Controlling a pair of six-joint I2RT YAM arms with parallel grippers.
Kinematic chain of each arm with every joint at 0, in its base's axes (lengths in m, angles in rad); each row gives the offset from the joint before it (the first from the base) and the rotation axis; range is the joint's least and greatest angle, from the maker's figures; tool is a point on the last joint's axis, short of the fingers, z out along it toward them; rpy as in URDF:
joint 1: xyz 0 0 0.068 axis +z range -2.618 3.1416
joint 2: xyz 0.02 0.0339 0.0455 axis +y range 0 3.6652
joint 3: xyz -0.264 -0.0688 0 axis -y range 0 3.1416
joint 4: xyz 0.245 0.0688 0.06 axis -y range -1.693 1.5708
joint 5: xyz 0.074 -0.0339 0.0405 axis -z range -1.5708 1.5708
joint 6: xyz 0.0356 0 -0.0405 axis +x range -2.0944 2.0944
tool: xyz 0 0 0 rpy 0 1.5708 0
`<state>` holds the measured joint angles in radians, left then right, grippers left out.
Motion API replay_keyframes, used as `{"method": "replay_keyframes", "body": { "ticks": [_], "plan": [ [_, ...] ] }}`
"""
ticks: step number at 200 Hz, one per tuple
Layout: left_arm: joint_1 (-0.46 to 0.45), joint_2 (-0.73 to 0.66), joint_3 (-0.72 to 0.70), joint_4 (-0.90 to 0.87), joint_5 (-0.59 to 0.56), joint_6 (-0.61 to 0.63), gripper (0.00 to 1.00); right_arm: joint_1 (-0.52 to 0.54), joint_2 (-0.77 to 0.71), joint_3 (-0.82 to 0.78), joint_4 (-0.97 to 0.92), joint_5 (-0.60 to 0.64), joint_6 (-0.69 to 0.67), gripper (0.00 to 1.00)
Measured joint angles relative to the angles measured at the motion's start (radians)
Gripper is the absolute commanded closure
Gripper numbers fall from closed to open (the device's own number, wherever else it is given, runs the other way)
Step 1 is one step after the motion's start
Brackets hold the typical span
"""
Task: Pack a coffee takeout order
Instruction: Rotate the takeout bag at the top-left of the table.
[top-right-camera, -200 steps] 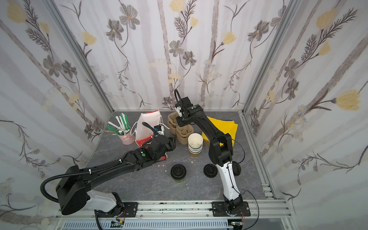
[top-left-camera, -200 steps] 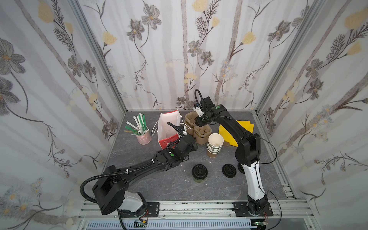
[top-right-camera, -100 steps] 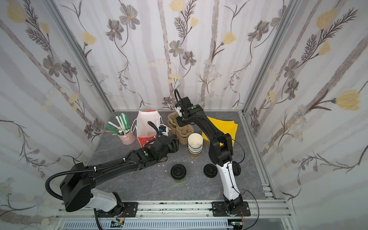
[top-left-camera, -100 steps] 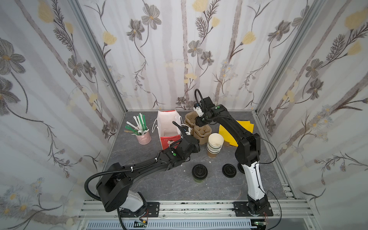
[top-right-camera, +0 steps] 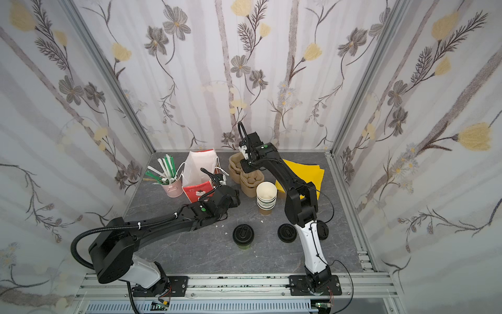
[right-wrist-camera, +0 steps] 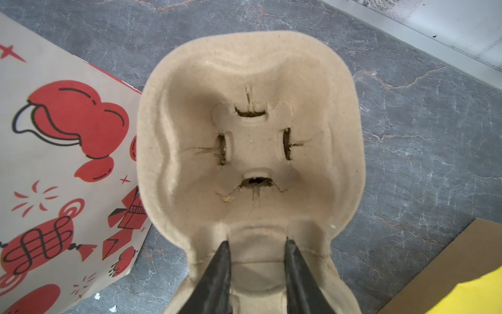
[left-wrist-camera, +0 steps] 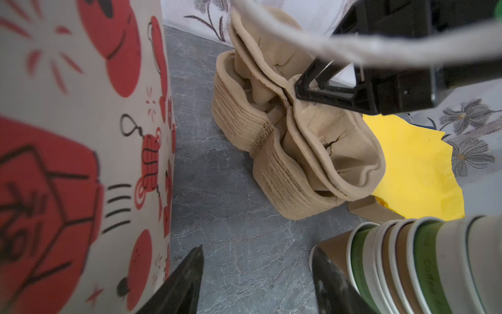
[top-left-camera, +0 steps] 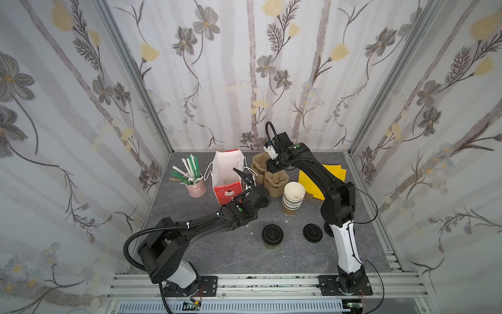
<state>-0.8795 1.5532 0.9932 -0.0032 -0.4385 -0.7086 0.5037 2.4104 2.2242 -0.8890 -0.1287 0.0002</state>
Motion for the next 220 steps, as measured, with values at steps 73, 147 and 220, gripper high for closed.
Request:
{"method": "replay_keyframes", "body": {
  "ticks": [73,147,220],
  "plan": [
    [0.021,0.097,-0.018,0.178,0.105,-0.179,0.42,0.0,-0.001,0.0,0.0,-0.003,0.008,0.68],
    [0.036,0.119,-0.024,0.283,0.135,-0.37,0.37,0.0,-0.002,0.0,0.0,-0.009,0.011,0.67],
    [0.058,0.149,-0.023,0.314,0.182,-0.474,0.39,0.0,-0.002,0.0,0.0,-0.028,0.018,0.67]
  ]
}}
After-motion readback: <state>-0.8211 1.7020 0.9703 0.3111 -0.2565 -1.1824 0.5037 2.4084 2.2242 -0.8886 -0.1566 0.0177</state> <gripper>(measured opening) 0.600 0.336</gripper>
